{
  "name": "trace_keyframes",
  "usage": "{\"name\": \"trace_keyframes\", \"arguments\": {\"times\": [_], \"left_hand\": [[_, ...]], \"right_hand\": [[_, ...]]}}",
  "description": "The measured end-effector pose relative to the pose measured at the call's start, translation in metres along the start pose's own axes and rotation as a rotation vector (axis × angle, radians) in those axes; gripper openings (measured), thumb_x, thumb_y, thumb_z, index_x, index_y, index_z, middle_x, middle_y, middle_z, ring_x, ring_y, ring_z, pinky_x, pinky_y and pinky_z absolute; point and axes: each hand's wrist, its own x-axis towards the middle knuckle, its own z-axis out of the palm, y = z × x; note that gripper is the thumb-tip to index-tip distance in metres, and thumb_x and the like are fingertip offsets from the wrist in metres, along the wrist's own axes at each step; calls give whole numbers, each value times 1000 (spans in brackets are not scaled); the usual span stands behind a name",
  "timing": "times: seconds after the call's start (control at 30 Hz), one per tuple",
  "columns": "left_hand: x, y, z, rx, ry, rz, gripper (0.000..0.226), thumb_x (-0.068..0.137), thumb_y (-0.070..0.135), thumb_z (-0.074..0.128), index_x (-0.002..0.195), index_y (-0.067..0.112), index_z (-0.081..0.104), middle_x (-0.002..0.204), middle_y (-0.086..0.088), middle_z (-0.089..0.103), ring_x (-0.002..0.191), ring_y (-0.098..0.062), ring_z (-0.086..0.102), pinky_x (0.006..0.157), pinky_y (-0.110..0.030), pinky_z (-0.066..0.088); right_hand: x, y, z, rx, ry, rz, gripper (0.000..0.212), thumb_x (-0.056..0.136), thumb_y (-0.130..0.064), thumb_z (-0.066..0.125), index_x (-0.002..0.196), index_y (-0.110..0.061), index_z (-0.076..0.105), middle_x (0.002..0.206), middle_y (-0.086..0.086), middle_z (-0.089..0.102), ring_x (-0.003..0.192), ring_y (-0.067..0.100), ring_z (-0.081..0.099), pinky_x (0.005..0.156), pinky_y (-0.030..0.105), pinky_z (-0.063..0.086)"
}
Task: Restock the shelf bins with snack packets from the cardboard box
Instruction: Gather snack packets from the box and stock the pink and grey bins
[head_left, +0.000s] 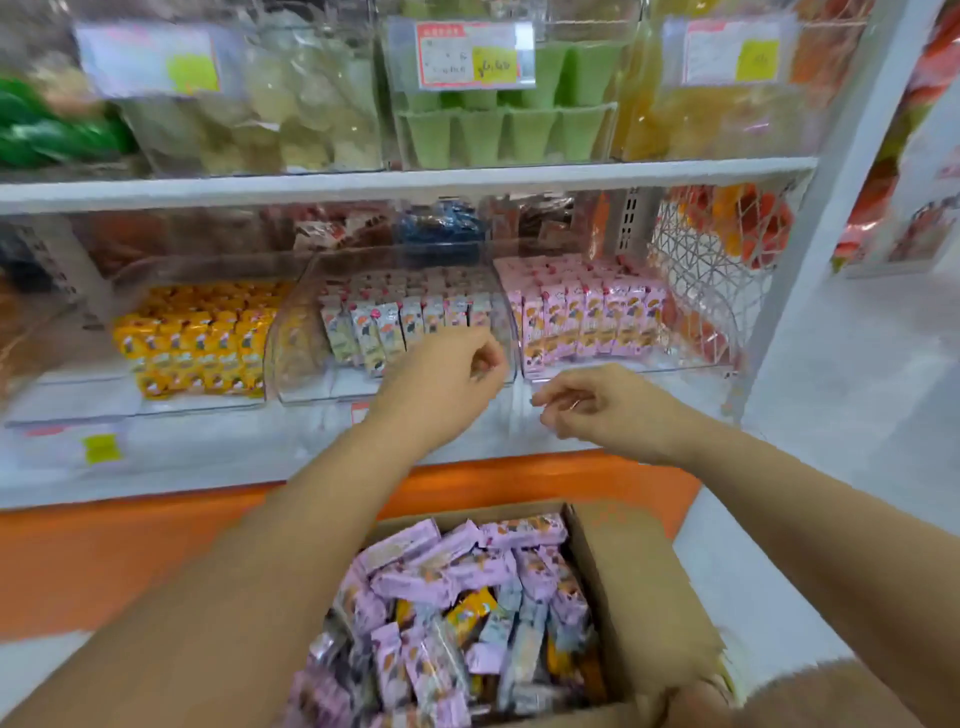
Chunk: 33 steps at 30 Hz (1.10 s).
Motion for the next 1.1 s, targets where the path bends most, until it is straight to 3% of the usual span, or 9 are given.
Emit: {"name": "trace_keyframes", "arguments": {"times": [0.13, 0.3, 0.43, 0.57, 0.63, 0.73, 0.87, 0.97, 1.1], "left_hand": [[-77, -33, 25, -110, -47, -155, 23, 88, 21, 59, 74, 36, 50, 75, 14, 57, 77, -12, 57, 76, -38, 52], [-139, -77, 72, -103, -252, -339, 8, 94, 21, 54, 86, 23, 55, 82, 9, 53, 78, -13, 52, 75, -32, 48], [-171, -107, 103, -32, -408, -453, 12, 96, 25, 52, 105, 19, 58, 98, 4, 53, 89, -15, 53, 83, -33, 48], [-187, -124, 114, -9, -439, -515, 30, 96, 31, 52, 124, 22, 52, 130, -1, 46, 106, -19, 54, 93, -36, 45], [-188, -128, 118, -34, -435, -559, 43, 96, 31, 52, 137, 21, 42, 142, -5, 36, 113, -23, 53, 99, -36, 42], [-186, -130, 125, -80, -417, -603, 56, 97, 28, 51, 147, 21, 29, 152, -7, 23, 123, -27, 48, 102, -34, 37], [-177, -134, 139, -3, -421, -533, 57, 95, 26, 53, 147, 24, 30, 151, -3, 24, 130, -25, 37, 105, -36, 34], [-173, -138, 146, 75, -470, -486, 57, 94, 30, 54, 146, 28, 31, 151, 2, 23, 136, -26, 26, 106, -39, 37], [-170, -146, 150, 104, -524, -473, 52, 95, 34, 51, 144, 28, 32, 145, -1, 33, 128, -29, 35, 102, -39, 39]], "right_hand": [[-42, 25, 51, 93, -62, 106, 18, 91, -9, 58, 108, -7, 65, 90, 1, 62, 80, 9, 57, 73, 12, 44], [-66, 76, 106, 2, -131, 296, 28, 89, -13, 60, 118, -13, 60, 88, -13, 56, 80, 10, 56, 79, 26, 45], [-81, 100, 135, -2, -216, 407, 43, 92, -17, 57, 133, -10, 47, 115, 5, 58, 97, 21, 58, 84, 32, 46], [-80, 108, 154, -173, -292, 404, 50, 95, -19, 50, 142, -18, 33, 89, 3, 54, 65, 15, 47, 54, 23, 34], [-72, 110, 162, -223, -292, 413, 59, 94, -21, 51, 147, -22, 24, 103, 4, 51, 65, 12, 45, 49, 17, 27], [-64, 113, 175, -208, -273, 417, 67, 94, -29, 55, 149, -30, 17, 153, 7, 18, 92, 17, 60, 69, 19, 42], [-55, 122, 196, -234, -180, 420, 64, 92, -37, 55, 148, -32, 23, 155, 6, 15, 135, 31, 34, 103, 40, 36], [-46, 123, 203, -245, -150, 450, 62, 93, -39, 53, 148, -30, 25, 151, 8, 24, 133, 37, 32, 103, 42, 35], [-39, 126, 205, -317, -143, 429, 52, 94, -27, 53, 143, -29, 36, 145, 8, 31, 129, 33, 35, 104, 38, 31]]}}
